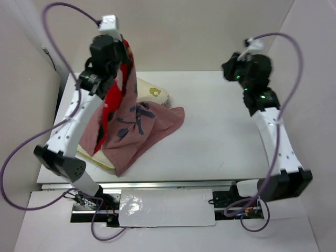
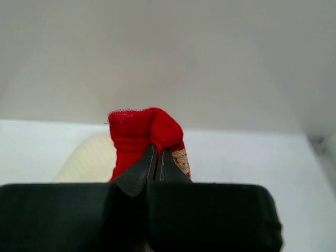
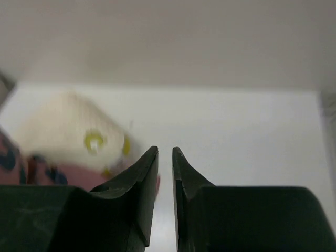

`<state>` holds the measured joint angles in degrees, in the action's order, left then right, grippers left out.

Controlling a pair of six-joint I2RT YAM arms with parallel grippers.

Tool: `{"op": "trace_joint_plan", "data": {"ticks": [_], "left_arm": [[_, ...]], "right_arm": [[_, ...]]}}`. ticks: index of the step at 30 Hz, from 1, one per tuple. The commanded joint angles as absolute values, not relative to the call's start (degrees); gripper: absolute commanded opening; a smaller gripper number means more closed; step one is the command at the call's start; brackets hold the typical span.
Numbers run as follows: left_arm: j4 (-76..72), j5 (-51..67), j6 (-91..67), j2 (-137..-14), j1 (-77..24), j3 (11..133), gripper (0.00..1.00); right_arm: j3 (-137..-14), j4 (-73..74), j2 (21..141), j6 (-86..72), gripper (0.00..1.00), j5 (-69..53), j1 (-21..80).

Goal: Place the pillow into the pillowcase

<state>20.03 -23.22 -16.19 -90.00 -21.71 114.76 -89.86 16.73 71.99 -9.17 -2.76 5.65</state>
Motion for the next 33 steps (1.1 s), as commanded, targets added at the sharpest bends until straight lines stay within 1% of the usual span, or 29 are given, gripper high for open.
{"op": "trace_joint_plan", "data": {"ticks": [1,2,4,5,7,8,9,10,11,12,13,14,15,17,18,19,20,21,22,23,24,26,28,33], "left_arm": [[12.23,-14.54,-13.98,-91.4,-21.18,109.26,0.0],[10.39,-9.11,-13.97,-92.62,-21.18,108.12,0.0],[10.37,-3.63,-13.02,-97.87,-22.66,108.19,0.0],[10.89,-0.47,-12.4,-99.74,-23.37,108.89,0.0],[13.79,1.75,-11.17,-103.43,-24.69,112.93,0.01],[15.36,2.28,-11.16,-106.41,-25.92,114.51,0.13],[18.17,2.29,-10.55,-107.39,-26.45,116.96,0.3],[19.24,2.29,-10.02,-107.4,-26.98,117.59,0.5],[20.21,1.42,-10.02,-107.4,-27.68,117.6,1.0],[21.0,-1.12,-10.54,-105.92,-27.69,117.6,1.0],[22.92,-2.97,-11.42,-104.43,-27.69,115.6,1.0],[24.16,-5.16,-12.82,-102.41,-27.69,114.1,1.0],[25.39,-11.45,-16.4,-100.04,-27.69,112.17,1.0],[28.9,-19.99,-21.68,-91.35,-27.69,104.53,1.0],[33.7,-28.48,-28.93,-88.01,-27.69,98.32,1.0],[37.14,-31.7,-33.61,-81.63,-26.9,95.22,1.0],[40.74,-33.38,-38.27,-78.34,-25.68,92.14,1.0],[47.48,-33.4,-47.02,-75.27,-22.36,88.98,1.0],[49.9,-32.18,-50.59,-72.1,-20.5,82.16,1.0],[51.57,-31.04,-53.32,-69.11,-18.91,78.52,1.0],[52.64,-29.55,-55.09,-63.34,-16.29,75.01,1.0],[53.17,-25.59,-57.22,-58.56,-14.07,66.06,1.0],[55.97,-23.3,-60.45,-54.43,-11.26,61.46,1.0],[66.35,-23.29,-66.17,-51.33,-7.04,56.17,1.0]], "right_arm": [[-82.29,13.54,73.56,-5.89,0.25,-16.44,9.75],[-81.74,13.54,75.3,-5.28,0.27,-14.87,10.71],[-81.74,14.06,76.81,-5.27,0.27,-10.38,12.3],[-81.74,14.06,78.47,-4.66,0.28,-10.37,13.17],[-82.43,16.08,79.97,-4.66,0.35,-9.67,13.79],[-82.96,16.61,81.37,-3.35,0.39,-10.19,14.58],[-82.97,17.13,82.0,-3.34,0.5,-10.2,15.2],[-82.97,17.14,82.52,-2.38,0.56,-10.2,16.34],[-82.97,17.14,83.05,-1.59,0.63,-10.2,16.96],[-82.97,17.14,83.58,-1.58,0.69,-10.2,17.57],[-82.97,17.14,84.45,-1.58,0.77,-10.2,18.19],[-82.97,17.14,84.98,-1.58,0.8,-10.2,18.98],[-82.97,17.66,85.86,-1.58,0.84,-10.2,19.51],[-82.97,16.88,86.57,-1.58,0.9,-10.72,20.99],[-82.97,16.88,87.27,-2.1,0.94,-10.72,21.61],[-82.97,15.4,87.8,-2.98,0.96,-10.03,22.32],[-82.97,15.38,88.5,-2.99,0.96,-10.02,22.85],[-82.97,14.68,90.16,-2.99,0.96,-10.02,23.9],[-83.84,14.16,91.31,-2.99,0.97,-10.72,24.69],[-84.63,14.15,92.54,-2.99,0.97,-10.72,25.92],[-86.2,14.15,93.94,-2.99,0.97,-11.24,26.8],[-87.62,12.84,98.07,0.69,0.97,-11.77,28.9],[-88.85,12.31,101.75,7.86,0.99,-12.3,30.05],[-91.31,9.93,108.36,18.27,0.99,-7.39,31.2]]}}
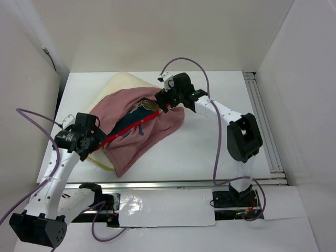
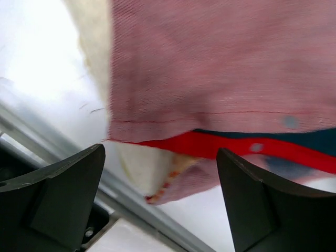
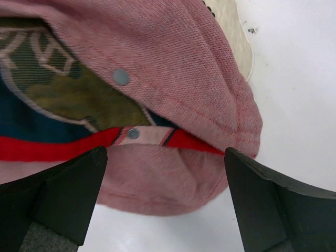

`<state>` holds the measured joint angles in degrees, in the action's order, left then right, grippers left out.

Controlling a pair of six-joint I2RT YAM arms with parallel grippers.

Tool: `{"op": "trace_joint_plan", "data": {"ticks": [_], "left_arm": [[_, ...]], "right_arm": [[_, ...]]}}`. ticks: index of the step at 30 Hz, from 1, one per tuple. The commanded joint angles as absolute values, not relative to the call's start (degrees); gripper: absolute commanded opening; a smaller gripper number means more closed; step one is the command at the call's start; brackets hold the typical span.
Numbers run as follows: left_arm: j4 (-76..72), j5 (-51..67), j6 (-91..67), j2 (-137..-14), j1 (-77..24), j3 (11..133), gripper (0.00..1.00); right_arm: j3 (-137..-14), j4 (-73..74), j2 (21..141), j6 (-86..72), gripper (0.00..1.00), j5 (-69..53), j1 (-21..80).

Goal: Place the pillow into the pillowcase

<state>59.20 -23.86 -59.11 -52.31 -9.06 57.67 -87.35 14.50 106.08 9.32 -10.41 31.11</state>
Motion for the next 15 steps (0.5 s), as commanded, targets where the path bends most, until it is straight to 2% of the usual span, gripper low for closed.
{"op": "trace_joint_plan", "data": {"ticks": [1,7,9,10,11,12,15], "left_arm": [[66.36,-23.29,-66.18,-49.94,-6.51,54.07,1.0],[63.82,-20.83,-66.53,-48.43,-5.02,50.8,1.0],[62.23,-20.21,-65.92,-48.43,-4.31,50.1,0.99],[61.44,-20.21,-65.4,-48.43,-4.31,50.1,0.95],[60.13,-20.21,-65.39,-48.43,-3.78,50.1,0.82],[59.33,-20.21,-64.69,-49.04,-3.78,50.1,0.77],[56.35,-23.11,-64.16,-49.83,-3.78,50.71,0.75]], "right_arm": [[-92.28,9.93,110.81,19.76,0.99,-6.6,31.2],[-98.7,11.69,117.07,19.78,0.99,-1.32,31.2],[-98.7,10.38,117.77,19.25,0.94,-0.8,31.2],[-98.7,10.37,118.3,19.25,0.87,-0.01,31.2],[-98.7,9.24,118.3,18.73,0.83,0.0,31.2],[-98.01,8.53,118.3,18.72,0.8,0.7,31.2],[-97.38,7.3,118.3,18.72,0.79,0.7,31.2]]}}
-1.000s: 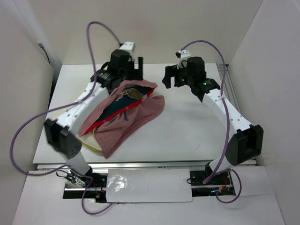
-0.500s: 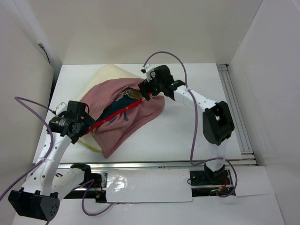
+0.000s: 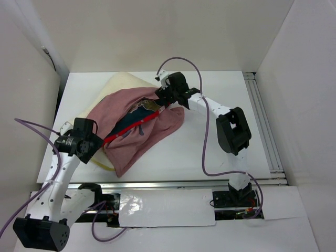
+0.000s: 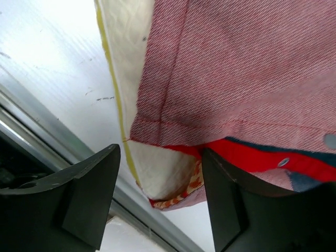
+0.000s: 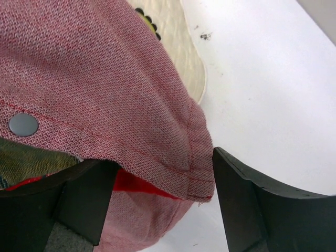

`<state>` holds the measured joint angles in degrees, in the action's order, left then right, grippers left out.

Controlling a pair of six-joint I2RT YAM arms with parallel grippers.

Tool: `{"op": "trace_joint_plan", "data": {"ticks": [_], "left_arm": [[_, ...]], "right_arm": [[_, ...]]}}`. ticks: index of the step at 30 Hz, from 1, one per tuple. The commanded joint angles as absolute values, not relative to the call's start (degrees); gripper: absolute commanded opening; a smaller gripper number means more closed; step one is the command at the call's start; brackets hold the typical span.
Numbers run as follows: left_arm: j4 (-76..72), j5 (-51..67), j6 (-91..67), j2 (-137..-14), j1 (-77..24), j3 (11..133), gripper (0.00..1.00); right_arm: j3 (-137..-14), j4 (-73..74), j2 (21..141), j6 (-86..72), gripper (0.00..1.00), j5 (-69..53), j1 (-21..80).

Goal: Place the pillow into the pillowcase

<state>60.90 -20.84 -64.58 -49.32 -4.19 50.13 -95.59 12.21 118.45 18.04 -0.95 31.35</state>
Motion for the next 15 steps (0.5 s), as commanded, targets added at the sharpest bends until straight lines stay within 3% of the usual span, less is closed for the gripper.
{"op": "trace_joint_plan", "data": {"ticks": [1,4,7,8,9,10,11,13,15], "left_arm": [[56.34,-23.9,-64.16,-50.97,-3.78,50.71,0.76],[56.34,-24.43,-64.69,-54.4,-2.37,52.03,0.78],[57.66,-25.66,-66.53,-55.72,-1.76,53.26,0.62],[57.66,-26.53,-66.53,-55.72,-1.24,53.26,0.43],[58.27,-27.06,-67.23,-55.2,-1.23,54.83,0.32],[58.88,-27.59,-67.24,-54.67,-1.23,55.63,0.21],[58.89,-28.21,-67.76,-54.06,-1.23,56.33,0.05],[58.89,-29.18,-66.89,-51.61,-1.23,57.65,0.0],[56.53,-29.79,-65.66,-49.75,-1.23,58.27,0.0]], "right_arm": [[-97.38,7.29,118.3,18.72,0.79,0.7,31.2],[-100.01,8.96,120.23,18.72,0.79,0.7,31.2],[-100.63,9.58,121.81,18.72,0.73,1.23,31.2],[-100.63,9.58,121.82,18.72,0.67,1.23,31.2],[-101.24,9.58,122.34,18.72,0.6,1.23,31.2],[-101.25,9.06,122.34,18.72,0.4,1.23,31.2],[-101.25,9.05,122.34,18.2,0.29,1.23,31.2],[-101.25,7.14,121.21,17.32,0.06,2.71,31.2],[-98.97,4.5,118.41,16.0,0.0,4.3,31.2]]}}
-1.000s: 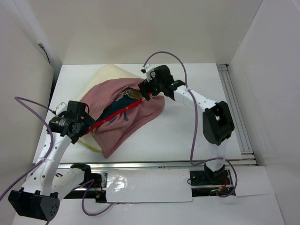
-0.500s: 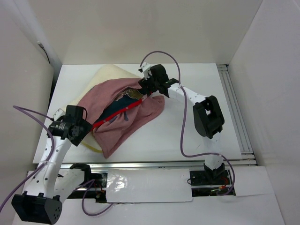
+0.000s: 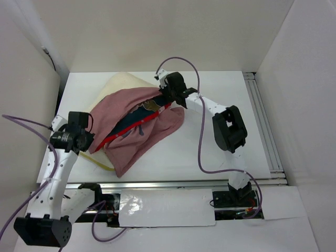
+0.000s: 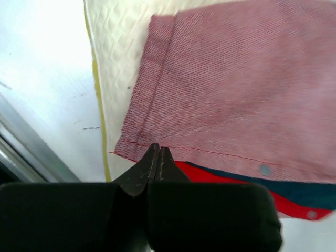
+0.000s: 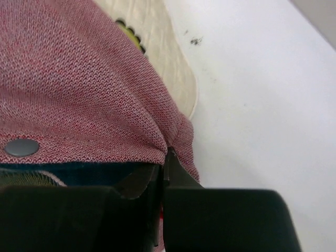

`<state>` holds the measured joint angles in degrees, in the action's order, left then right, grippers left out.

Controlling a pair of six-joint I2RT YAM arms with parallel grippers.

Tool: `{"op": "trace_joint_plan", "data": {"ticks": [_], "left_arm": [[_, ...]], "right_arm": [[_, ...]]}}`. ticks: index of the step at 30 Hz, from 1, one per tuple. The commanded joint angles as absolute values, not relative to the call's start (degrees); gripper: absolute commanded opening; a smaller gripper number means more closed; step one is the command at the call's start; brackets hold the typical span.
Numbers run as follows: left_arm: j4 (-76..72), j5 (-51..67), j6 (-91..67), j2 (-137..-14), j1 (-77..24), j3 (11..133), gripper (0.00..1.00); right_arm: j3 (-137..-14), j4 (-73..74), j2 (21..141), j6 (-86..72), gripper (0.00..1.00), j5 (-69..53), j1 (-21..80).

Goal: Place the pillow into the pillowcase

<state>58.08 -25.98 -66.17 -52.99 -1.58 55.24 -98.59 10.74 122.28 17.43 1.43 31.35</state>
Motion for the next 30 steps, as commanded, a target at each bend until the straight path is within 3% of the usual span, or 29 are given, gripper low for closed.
{"op": "trace_joint_plan", "data": {"ticks": [1,6,7,8,9,11,17,24,30], "left_arm": [[55.47,-29.79,-64.7,-48.79,-1.23,58.88,0.0],[52.12,-28.75,-60.91,-45.79,-1.23,60.12,0.0],[54.03,-27.78,-60.91,-46.66,-0.71,60.81,0.05],[55.18,-26.56,-60.91,-47.54,-0.7,60.82,0.46],[55.89,-24.89,-60.91,-48.42,-0.7,60.82,0.68],[54.25,-17.79,-60.21,-49.65,-0.7,56.54,1.0],[39.48,-4.67,-54.33,-47.64,-0.7,42.74,0.96],[31.11,-0.71,-53.09,-48.16,-0.7,41.04,0.89],[29.36,2.02,-52.03,-48.16,-1.23,42.28,0.73]], "right_arm": [[-98.18,2.22,117.26,15.39,0.0,5.52,31.2],[-93.96,-0.79,109.09,12.14,0.0,5.63,30.59],[-93.17,-0.79,106.9,10.3,0.0,6.15,30.59],[-93.16,-0.18,105.92,9.59,0.0,6.67,29.98],[-93.16,0.35,105.13,8.8,0.0,7.38,29.97],[-91.68,1.4,101.8,7.04,0.0,10.26,28.83],[-88.24,2.89,96.6,6.42,0.0,14.77,25.93],[-84.64,4.75,95.19,8.26,0.0,8.7,24.61],[-84.64,5.36,95.71,8.26,0.0,9.84,25.14]]}}
